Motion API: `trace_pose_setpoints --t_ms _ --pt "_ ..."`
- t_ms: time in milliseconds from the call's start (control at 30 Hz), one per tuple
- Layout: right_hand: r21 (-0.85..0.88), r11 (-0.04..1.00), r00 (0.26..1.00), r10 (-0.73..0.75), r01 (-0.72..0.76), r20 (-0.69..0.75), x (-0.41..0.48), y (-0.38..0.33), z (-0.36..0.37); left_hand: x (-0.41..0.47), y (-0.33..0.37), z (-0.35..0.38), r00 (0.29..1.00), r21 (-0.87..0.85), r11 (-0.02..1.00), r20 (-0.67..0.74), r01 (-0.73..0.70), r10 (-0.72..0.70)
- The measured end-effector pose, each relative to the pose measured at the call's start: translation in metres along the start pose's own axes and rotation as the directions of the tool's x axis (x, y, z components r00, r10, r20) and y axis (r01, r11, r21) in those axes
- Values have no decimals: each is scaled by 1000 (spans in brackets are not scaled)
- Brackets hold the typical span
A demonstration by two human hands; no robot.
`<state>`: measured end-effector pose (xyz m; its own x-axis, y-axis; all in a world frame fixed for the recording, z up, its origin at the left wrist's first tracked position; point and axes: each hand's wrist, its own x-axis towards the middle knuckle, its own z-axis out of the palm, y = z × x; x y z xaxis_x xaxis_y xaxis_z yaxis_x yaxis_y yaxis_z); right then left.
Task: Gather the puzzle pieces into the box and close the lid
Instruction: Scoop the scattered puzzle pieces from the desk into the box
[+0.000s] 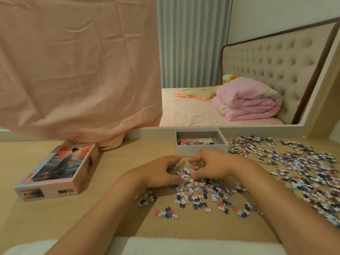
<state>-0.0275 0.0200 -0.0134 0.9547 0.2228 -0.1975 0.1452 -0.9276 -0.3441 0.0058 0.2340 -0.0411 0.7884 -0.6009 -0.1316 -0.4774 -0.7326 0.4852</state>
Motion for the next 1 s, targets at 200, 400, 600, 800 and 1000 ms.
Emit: trace_pose_setpoints --t_ms 200,400,600,800,1000 --pt "-118 992 999 44 -42 16 1 0 10 6 6 2 1000 373 928 22 -14 6" --pt "-16 1000 996 4 -5 -91 8 -4 18 14 7 12 978 252 963 -158 -92 135" --pt "48 999 988 27 -20 -153 7 -9 20 15 8 14 944 166 981 -295 -104 150" --pt "141 990 971 38 -4 -237 9 -7 17 20 6 10 927 -66 992 -367 -110 78" --pt "349 936 948 73 41 -309 13 3 -5 47 14 -12 892 -277 946 -451 -166 24"
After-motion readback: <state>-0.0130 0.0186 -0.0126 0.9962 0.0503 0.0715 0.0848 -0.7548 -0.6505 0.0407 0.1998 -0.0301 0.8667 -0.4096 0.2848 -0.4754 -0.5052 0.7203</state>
